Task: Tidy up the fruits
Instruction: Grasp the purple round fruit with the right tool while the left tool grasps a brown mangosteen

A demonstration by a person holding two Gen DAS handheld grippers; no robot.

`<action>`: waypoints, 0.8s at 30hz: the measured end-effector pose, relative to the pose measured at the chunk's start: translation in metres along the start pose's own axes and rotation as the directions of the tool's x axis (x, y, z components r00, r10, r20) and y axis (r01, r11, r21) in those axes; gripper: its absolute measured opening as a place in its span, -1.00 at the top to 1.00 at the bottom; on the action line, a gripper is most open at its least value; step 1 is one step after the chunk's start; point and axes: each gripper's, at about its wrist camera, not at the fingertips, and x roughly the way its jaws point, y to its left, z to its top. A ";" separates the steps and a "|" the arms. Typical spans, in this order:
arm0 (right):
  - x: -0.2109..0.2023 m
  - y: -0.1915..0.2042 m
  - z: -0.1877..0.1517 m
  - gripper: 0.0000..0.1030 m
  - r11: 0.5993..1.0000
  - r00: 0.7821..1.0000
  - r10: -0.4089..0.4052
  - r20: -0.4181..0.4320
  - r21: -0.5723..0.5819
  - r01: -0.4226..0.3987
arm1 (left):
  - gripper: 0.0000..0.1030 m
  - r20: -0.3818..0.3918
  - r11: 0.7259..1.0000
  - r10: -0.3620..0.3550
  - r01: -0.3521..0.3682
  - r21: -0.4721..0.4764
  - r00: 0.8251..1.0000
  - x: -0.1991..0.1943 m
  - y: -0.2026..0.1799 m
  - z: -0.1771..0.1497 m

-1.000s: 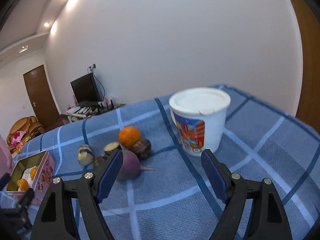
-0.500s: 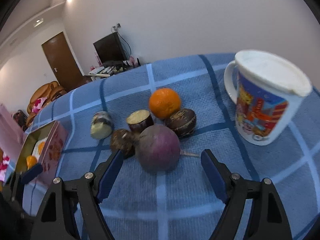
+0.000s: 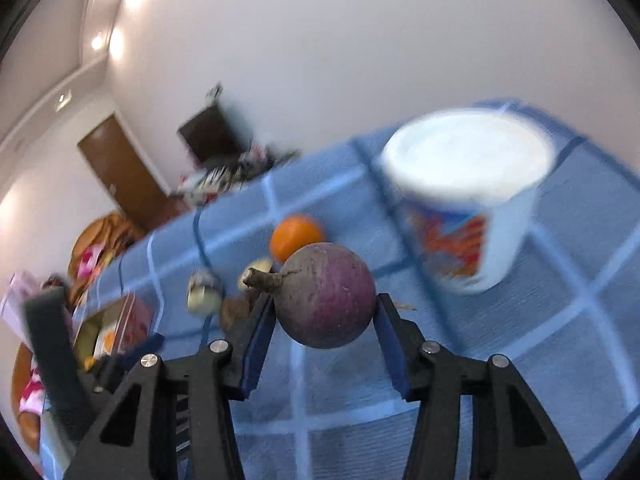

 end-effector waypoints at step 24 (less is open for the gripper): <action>-0.002 0.014 -0.007 -0.02 0.996 0.997 0.008 0.076 -0.088 -0.001 | 0.17 0.185 0.999 -0.029 0.033 -0.016 0.982 -0.055 0.013 -0.029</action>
